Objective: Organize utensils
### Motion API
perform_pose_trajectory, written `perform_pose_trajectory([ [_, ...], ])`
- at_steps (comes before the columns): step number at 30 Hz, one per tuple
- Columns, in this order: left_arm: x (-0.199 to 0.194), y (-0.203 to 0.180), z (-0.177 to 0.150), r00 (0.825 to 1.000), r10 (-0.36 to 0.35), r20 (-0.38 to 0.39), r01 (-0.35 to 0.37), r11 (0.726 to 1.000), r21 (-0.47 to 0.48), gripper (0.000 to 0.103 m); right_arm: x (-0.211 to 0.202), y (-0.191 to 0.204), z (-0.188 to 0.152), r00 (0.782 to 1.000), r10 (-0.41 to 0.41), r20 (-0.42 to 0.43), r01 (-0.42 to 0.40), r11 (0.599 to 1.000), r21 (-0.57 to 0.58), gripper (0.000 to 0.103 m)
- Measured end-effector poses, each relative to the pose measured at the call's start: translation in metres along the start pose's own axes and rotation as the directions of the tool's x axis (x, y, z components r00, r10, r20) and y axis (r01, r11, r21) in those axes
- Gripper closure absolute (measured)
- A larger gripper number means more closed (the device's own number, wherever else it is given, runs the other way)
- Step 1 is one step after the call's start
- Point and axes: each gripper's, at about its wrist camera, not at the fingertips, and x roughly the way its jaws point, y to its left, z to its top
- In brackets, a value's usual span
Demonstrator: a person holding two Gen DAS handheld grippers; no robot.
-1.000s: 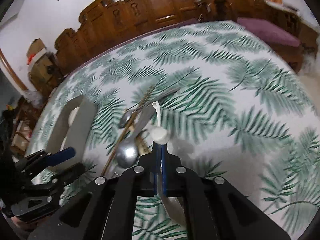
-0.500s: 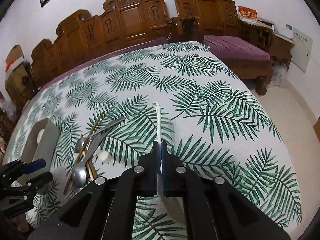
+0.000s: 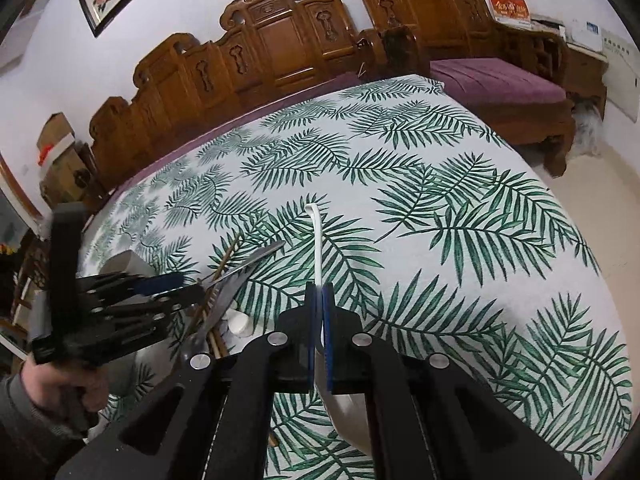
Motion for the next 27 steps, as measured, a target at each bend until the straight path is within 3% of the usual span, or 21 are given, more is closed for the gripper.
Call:
perform_pose_trajectory([
  [9, 0.023, -0.001, 0.013, 0.994, -0.028, -0.103, 0.029, 1.0, 0.01, 0.072, 0.001, 0.003, 0.0, 0.999, 0.051, 0.001, -0.051, 0.999, 0.011, 0.099],
  [12, 0.025, -0.001, 0.012, 0.991, -0.043, -0.129, 0.045, 0.999, 0.007, 0.088, 0.0, 0.005, 0.0, 0.998, 0.057, 0.0, -0.057, 0.998, 0.008, 0.099],
  [18, 0.016, 0.001, 0.006, 0.991, -0.044, -0.127, 0.045, 0.999, 0.003, 0.098, 0.0, 0.009, -0.001, 0.998, 0.064, -0.002, -0.064, 0.998, 0.0, 0.099],
  [27, -0.006, 0.012, -0.001, 0.996, -0.052, -0.072, 0.05, 0.998, -0.037, 0.099, 0.0, 0.009, -0.001, 0.998, 0.06, 0.005, -0.06, 0.998, -0.003, 0.099],
])
